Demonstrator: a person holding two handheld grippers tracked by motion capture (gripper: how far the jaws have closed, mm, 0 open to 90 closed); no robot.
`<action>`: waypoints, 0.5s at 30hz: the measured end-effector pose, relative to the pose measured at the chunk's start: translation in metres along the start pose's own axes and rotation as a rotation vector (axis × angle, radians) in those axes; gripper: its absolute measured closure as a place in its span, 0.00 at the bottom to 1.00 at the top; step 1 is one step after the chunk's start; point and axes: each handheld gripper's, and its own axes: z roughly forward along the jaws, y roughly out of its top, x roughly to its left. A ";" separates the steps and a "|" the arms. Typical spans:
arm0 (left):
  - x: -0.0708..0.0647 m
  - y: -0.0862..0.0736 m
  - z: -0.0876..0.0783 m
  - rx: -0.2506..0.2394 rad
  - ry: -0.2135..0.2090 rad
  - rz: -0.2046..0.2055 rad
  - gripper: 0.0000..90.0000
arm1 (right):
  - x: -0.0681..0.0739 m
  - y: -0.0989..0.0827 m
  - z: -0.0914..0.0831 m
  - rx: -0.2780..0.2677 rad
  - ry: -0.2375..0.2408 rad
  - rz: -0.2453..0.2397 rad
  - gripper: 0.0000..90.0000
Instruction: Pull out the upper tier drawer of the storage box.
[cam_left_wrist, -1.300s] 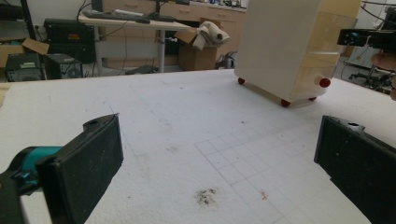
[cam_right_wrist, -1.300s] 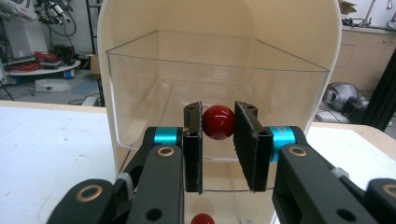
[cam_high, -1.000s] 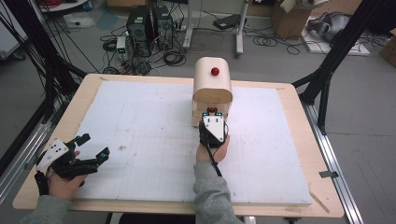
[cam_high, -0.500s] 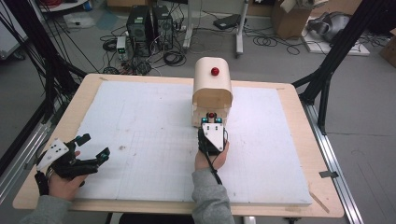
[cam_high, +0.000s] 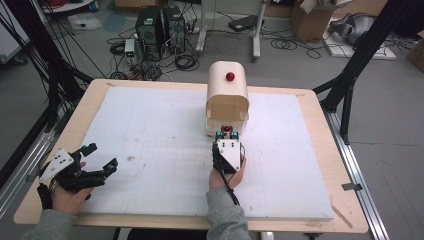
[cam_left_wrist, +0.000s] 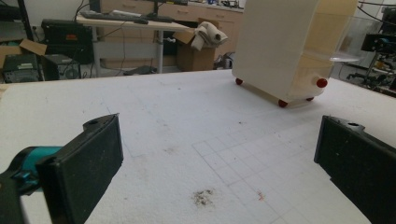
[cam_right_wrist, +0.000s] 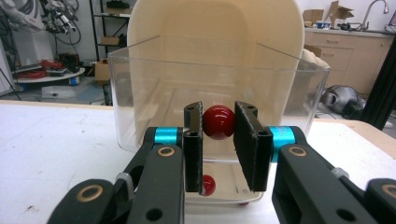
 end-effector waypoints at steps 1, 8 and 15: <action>0.000 0.000 0.000 0.000 0.000 0.000 0.02 | 0.000 0.000 0.000 0.000 0.001 0.002 0.82; 0.000 0.000 0.000 0.003 -0.001 0.000 0.02 | 0.000 0.000 0.000 0.003 0.004 0.002 0.80; 0.000 0.000 0.000 0.003 -0.001 -0.001 0.02 | 0.000 0.001 -0.001 0.005 0.040 0.002 0.58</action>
